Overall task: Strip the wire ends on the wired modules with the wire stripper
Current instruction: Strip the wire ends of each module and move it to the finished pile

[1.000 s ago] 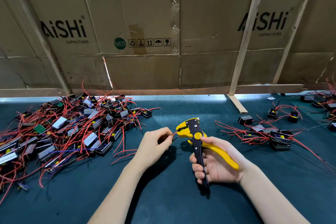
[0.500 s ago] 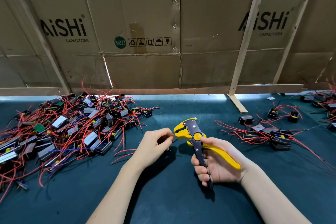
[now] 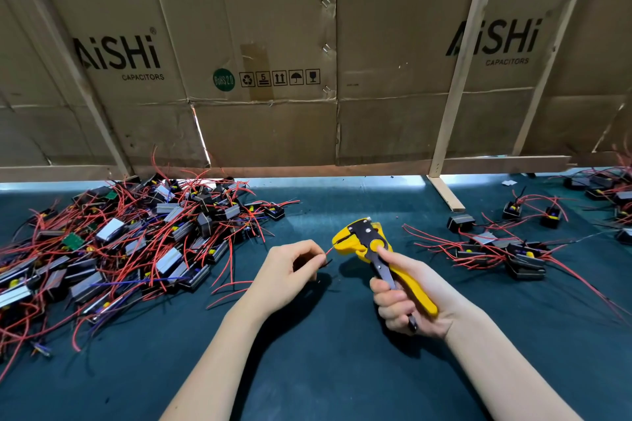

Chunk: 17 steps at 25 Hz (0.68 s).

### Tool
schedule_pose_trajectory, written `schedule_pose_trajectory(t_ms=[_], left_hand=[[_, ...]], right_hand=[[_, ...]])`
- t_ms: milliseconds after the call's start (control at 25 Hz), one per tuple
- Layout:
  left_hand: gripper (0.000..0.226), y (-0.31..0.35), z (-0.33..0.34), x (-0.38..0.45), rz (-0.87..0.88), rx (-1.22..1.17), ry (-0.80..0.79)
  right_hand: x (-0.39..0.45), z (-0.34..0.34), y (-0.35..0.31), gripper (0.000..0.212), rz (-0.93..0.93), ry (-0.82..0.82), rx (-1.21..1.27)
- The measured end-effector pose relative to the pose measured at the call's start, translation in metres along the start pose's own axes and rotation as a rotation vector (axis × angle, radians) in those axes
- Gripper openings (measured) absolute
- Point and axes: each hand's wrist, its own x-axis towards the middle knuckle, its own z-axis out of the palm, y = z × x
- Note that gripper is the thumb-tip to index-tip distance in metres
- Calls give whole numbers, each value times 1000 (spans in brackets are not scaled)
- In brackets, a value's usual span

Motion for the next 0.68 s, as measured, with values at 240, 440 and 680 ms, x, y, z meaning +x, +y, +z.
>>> schedule_pose_trajectory(t_ms=[240,440,680], left_hand=[[15,-6,-6,2,-99,-175,-87],[16,-11,-10,2,-110,-267,-149],[23,-14,-14,1,-99,-206,-285]], right_hand=[[3,-2,9,49,-42,-12,201],[1,-3,7,51,-2,-99,61],[0,-4,6,54,24,-152,-10]])
